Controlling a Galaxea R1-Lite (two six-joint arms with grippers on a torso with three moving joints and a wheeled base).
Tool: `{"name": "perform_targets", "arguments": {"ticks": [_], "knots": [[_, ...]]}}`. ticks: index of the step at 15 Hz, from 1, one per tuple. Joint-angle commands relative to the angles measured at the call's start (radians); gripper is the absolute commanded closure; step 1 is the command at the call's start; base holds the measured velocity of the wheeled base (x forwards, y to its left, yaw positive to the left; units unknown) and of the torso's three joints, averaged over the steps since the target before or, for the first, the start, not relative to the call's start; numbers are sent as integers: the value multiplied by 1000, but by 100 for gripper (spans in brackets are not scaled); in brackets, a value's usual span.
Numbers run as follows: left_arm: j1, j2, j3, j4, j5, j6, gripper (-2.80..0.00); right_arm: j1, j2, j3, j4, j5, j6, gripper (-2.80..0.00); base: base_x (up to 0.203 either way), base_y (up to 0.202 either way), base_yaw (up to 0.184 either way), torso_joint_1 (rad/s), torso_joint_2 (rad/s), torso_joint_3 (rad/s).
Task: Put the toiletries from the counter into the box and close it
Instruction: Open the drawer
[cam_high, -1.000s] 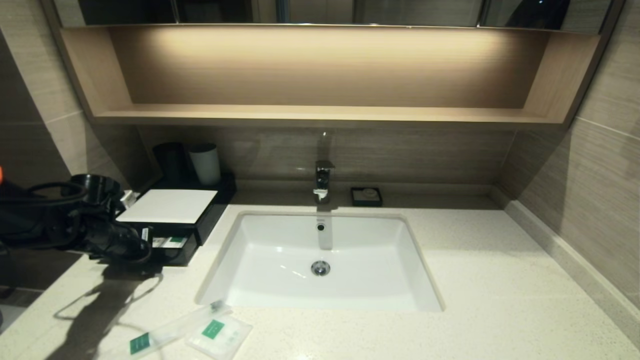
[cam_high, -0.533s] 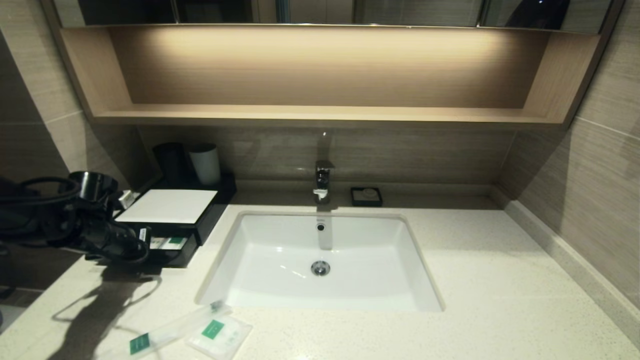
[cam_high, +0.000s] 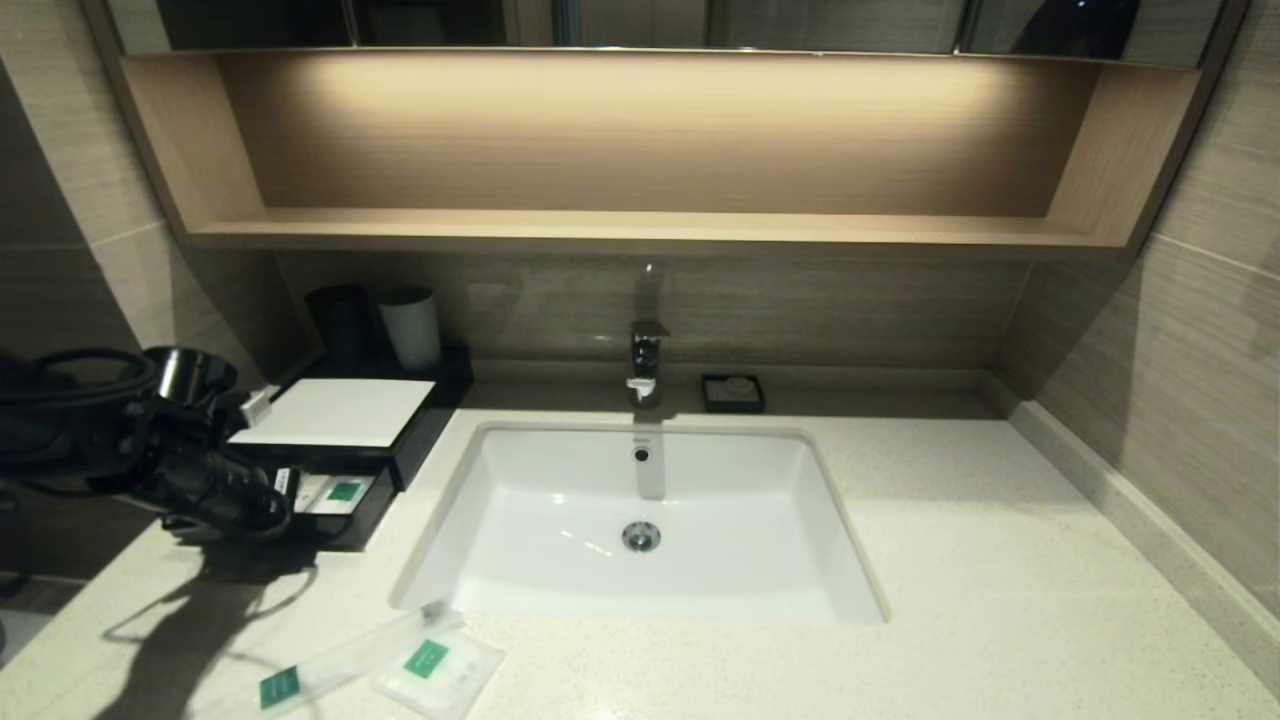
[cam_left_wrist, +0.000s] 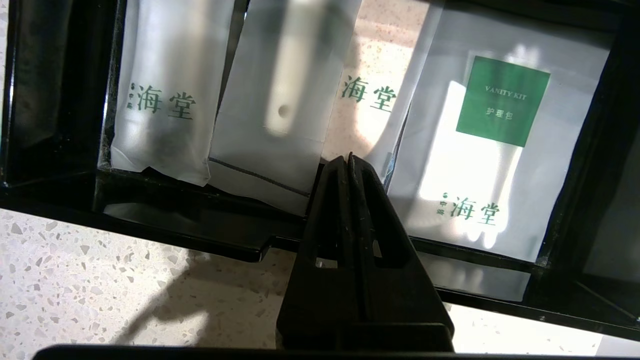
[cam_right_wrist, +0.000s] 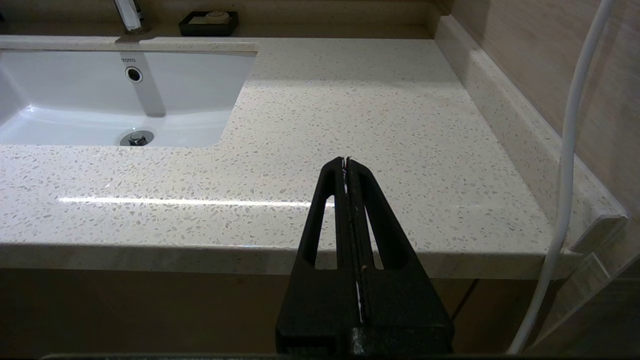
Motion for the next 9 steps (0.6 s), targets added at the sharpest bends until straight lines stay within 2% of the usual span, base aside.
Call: {"name": "perform_targets", "arguments": {"ticks": [1,9], "knots": [[1,-3,-1,2,0,1,0,0,1,2,0,0,-1,0,0,0,0,0,0,0],[1,-23,-20,89,1,17,0,0,1,2,0,0,-2,0,0,0,0,0,0,0]]}}
